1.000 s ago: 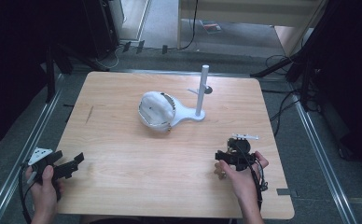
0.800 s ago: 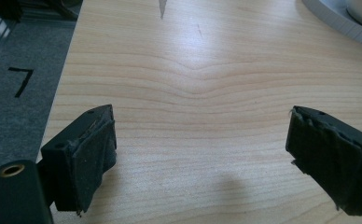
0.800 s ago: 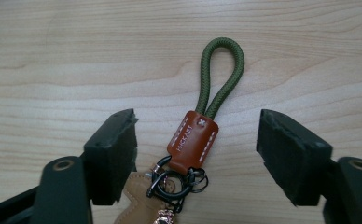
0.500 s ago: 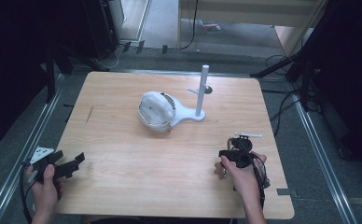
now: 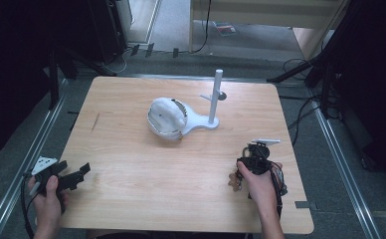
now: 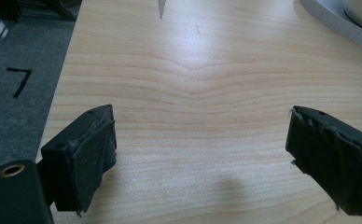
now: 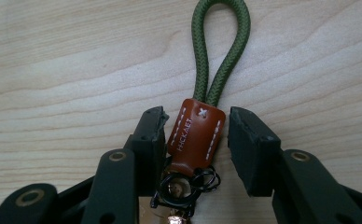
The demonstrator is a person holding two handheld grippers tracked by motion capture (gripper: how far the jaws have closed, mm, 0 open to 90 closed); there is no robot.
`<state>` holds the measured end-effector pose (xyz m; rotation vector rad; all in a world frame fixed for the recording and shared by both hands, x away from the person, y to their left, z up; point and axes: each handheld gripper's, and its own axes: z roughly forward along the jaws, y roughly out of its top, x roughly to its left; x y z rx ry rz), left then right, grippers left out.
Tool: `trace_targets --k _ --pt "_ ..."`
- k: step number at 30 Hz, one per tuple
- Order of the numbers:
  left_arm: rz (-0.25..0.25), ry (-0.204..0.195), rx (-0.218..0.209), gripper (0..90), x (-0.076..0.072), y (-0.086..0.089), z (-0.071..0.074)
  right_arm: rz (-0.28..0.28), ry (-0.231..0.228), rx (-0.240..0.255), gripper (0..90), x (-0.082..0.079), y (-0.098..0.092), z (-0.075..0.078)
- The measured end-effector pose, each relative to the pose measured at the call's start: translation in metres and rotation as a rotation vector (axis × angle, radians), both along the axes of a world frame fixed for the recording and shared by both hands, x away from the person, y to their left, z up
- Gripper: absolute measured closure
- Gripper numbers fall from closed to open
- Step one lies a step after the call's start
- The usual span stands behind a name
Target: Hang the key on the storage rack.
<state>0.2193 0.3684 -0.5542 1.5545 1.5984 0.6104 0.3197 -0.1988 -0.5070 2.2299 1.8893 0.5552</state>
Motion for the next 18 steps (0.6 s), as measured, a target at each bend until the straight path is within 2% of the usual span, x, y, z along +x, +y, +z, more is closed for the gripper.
trace_targets --k 3,7,11,13,16,18 --pt "-0.001 0.002 -0.001 9.4 0.0 0.0 0.0 0.005 0.02 -0.018 58.9 0.002 0.002 -0.003" --pt "-0.002 0.002 0.0 9.4 0.0 0.0 0.0 0.012 0.02 -0.04 60.8 0.003 0.005 -0.004" --pt "-0.001 0.003 -0.002 9.4 0.0 0.0 0.0 0.03 0.009 -0.096 67.2 0.002 0.011 -0.004" --pt "-0.001 0.001 -0.001 9.4 0.0 0.0 0.0 0.059 -0.008 -0.132 68.6 0.0 0.013 -0.005" --pt "-0.001 0.003 -0.002 9.4 0.0 0.0 0.0 0.078 -0.023 -0.133 69.6 -0.002 0.014 -0.006" --pt "-0.002 0.005 -0.002 9.4 0.0 0.0 0.0 0.094 -0.041 -0.117 70.3 -0.003 0.013 -0.007"
